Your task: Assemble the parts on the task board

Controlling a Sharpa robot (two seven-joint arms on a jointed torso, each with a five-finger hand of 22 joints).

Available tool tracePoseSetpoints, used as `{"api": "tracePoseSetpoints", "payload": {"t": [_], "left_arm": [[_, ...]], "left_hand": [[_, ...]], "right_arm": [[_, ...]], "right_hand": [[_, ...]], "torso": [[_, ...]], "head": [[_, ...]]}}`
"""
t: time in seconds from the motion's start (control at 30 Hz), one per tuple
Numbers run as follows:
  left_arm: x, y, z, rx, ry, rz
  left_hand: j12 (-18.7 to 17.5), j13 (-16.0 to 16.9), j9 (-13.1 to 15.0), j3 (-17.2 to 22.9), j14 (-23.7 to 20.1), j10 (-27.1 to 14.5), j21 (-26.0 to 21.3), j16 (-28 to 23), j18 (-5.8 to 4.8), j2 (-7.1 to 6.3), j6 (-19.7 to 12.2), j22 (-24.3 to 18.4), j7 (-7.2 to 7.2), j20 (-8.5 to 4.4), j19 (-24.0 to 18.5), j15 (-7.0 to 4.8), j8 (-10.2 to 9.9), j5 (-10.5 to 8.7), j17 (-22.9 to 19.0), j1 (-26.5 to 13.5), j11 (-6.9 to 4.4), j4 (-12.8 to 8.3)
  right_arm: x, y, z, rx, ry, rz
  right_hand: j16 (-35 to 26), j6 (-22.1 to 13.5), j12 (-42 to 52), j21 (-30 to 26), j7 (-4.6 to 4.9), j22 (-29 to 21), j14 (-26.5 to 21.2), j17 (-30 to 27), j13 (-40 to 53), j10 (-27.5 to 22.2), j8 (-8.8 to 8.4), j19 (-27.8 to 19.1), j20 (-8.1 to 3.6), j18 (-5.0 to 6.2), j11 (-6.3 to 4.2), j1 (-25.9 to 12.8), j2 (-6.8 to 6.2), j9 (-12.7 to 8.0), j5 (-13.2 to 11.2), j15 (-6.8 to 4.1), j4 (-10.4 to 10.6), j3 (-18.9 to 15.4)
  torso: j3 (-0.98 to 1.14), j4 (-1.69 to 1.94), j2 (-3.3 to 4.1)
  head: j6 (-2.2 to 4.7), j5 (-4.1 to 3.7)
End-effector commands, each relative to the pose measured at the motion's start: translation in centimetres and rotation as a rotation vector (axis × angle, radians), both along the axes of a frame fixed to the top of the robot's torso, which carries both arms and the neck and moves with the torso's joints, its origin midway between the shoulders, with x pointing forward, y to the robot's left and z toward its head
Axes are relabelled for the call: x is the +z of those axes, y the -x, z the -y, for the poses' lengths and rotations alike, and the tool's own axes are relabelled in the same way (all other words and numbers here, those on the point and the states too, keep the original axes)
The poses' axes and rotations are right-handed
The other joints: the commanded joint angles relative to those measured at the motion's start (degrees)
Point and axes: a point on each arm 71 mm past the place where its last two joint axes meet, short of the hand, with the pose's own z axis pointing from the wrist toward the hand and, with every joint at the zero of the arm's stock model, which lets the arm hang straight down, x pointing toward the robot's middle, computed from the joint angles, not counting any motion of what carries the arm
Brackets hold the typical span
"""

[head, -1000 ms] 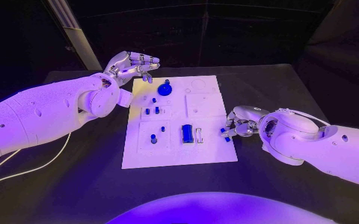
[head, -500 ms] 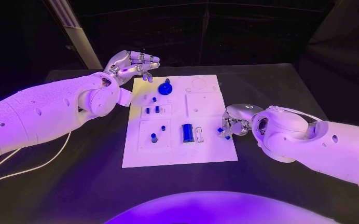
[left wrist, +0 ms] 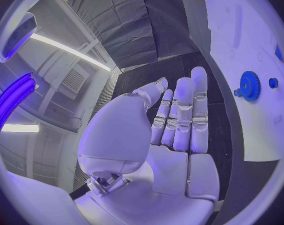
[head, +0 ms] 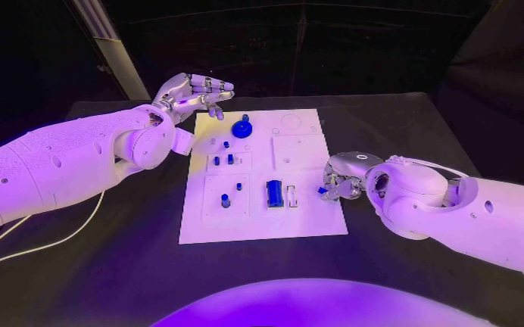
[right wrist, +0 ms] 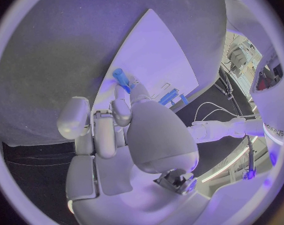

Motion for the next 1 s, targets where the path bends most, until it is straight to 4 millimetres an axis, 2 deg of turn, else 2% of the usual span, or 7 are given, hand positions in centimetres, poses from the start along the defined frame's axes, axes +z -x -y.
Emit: {"api": "tracePoseSetpoints", "payload": {"t": [0.03, 0.1, 0.2, 0.4, 0.67, 0.83, 1.0], "left_arm": [[0.1, 0.1, 0.1, -0.012, 0.006, -0.001], [0.1, 0.1, 0.1, -0.012, 0.006, -0.001], [0.1, 0.1, 0.1, -0.013, 0.006, -0.001], [0.1, 0.1, 0.2, -0.013, 0.006, -0.001], [0.1, 0.1, 0.1, -0.012, 0.006, -0.002], [0.1, 0.1, 0.2, -0.015, 0.007, -0.002], [0.1, 0.1, 0.2, -0.013, 0.006, -0.002]], "left_hand": [[0.37, -0.08, -0.06, 0.09, -0.39, -0.52, -0.11, 0.02, 0.81, 0.15, -0.40, -0.05, 0.11, 0.11, -0.47, -0.02, 0.35, -0.05, -0.05, -0.51, 0.01, 0.20], [0.37, -0.08, -0.06, 0.09, -0.39, -0.52, -0.11, 0.02, 0.81, 0.15, -0.40, -0.05, 0.11, 0.11, -0.47, -0.02, 0.35, -0.05, -0.05, -0.51, 0.01, 0.20], [0.43, -0.08, -0.06, 0.13, -0.39, -0.54, -0.12, 0.03, 0.82, 0.18, -0.40, -0.06, 0.10, 0.10, -0.47, -0.03, 0.38, -0.04, -0.07, -0.45, 0.00, 0.16], [0.43, -0.08, -0.06, 0.13, -0.39, -0.54, -0.12, 0.03, 0.82, 0.18, -0.40, -0.06, 0.10, 0.10, -0.47, -0.03, 0.38, -0.04, -0.07, -0.45, 0.00, 0.16], [0.43, -0.08, -0.06, 0.13, -0.39, -0.54, -0.12, 0.03, 0.82, 0.18, -0.40, -0.06, 0.10, 0.10, -0.47, -0.03, 0.38, -0.04, -0.07, -0.45, 0.00, 0.16], [0.43, -0.08, -0.06, 0.13, -0.39, -0.54, -0.12, 0.03, 0.82, 0.18, -0.40, -0.06, 0.10, 0.10, -0.47, -0.03, 0.38, -0.04, -0.07, -0.45, 0.00, 0.16], [0.43, -0.08, -0.06, 0.13, -0.39, -0.54, -0.12, 0.03, 0.82, 0.18, -0.40, -0.06, 0.10, 0.10, -0.47, -0.03, 0.38, -0.04, -0.07, -0.45, 0.00, 0.16]], "right_arm": [[-1.1, 0.6, 0.4, -0.090, -0.096, -0.105], [-1.0, 0.7, 0.5, -0.121, -0.162, -0.112], [-0.7, 0.8, 0.5, -0.181, -0.282, -0.132], [-0.4, 1.0, 0.4, -0.241, -0.415, -0.164], [-0.2, 1.2, -0.4, -0.235, -0.466, -0.179], [-0.5, 1.1, -0.8, -0.234, -0.454, -0.198], [-0.6, 0.9, -1.2, -0.234, -0.443, -0.193]], "right_hand": [[0.12, 0.32, -0.44, -0.15, -0.07, -0.09, 3.46, 2.33, 0.01, 0.09, -0.53, -0.05, -0.52, -0.50, -0.44, 1.76, 1.83, -5.66, -0.17, -0.40, -0.12, 1.34], [0.04, 0.22, -0.64, -0.25, 0.05, -0.27, 3.43, 2.23, -0.12, 0.02, -0.87, -0.11, -0.51, -0.47, -0.38, 1.38, 1.72, -5.82, 0.28, -0.33, 0.05, 1.95], [-1.44, -0.20, -3.69, -1.93, 0.46, -3.21, 2.90, 0.12, -2.45, -1.56, -2.00, -1.31, -0.31, 0.01, -0.06, 0.63, 0.96, -6.38, 1.95, -0.09, 0.38, 3.75], [-1.49, 0.34, -4.12, -2.22, 0.58, -3.43, 3.01, 0.26, -2.79, -1.48, -3.09, -1.26, -0.20, 0.06, 0.06, -0.76, -0.82, -6.95, 2.80, 0.02, 0.80, 7.18], [-1.35, 1.13, -3.83, -2.26, 0.53, -3.31, 3.14, 0.62, -2.59, -1.07, -3.74, -1.06, -0.25, 0.05, 0.03, -2.50, -2.75, -7.23, 3.05, -0.02, 1.48, 10.63], [-1.27, 1.63, -3.70, -2.21, 0.42, -3.17, 3.20, 0.79, -2.50, -0.87, -3.80, -0.93, -0.28, 0.02, -0.04, -3.40, -3.62, -7.23, 3.07, -0.06, 1.84, 11.92], [-1.03, 2.51, -3.31, -1.96, 0.11, -2.67, 3.30, 1.18, -2.21, -0.47, -3.58, -0.66, -0.40, -0.05, -0.28, -3.99, -4.26, -7.07, 3.20, -0.23, 2.01, 13.17]], "torso": [[-0.01, 0.12, 0.04], [-0.03, 0.16, 0.03], [-0.09, 0.17, -0.04], [-0.07, 0.15, 0.02], [-0.03, 0.02, 0.08], [-0.08, 0.13, 0.04], [0.00, 0.04, 0.05]], "head": [[-0.03, 0.16], [0.04, 0.19], [0.04, 0.16], [0.10, 0.40], [-0.08, 1.22], [-0.18, 1.14], [-0.17, 1.16]]}}
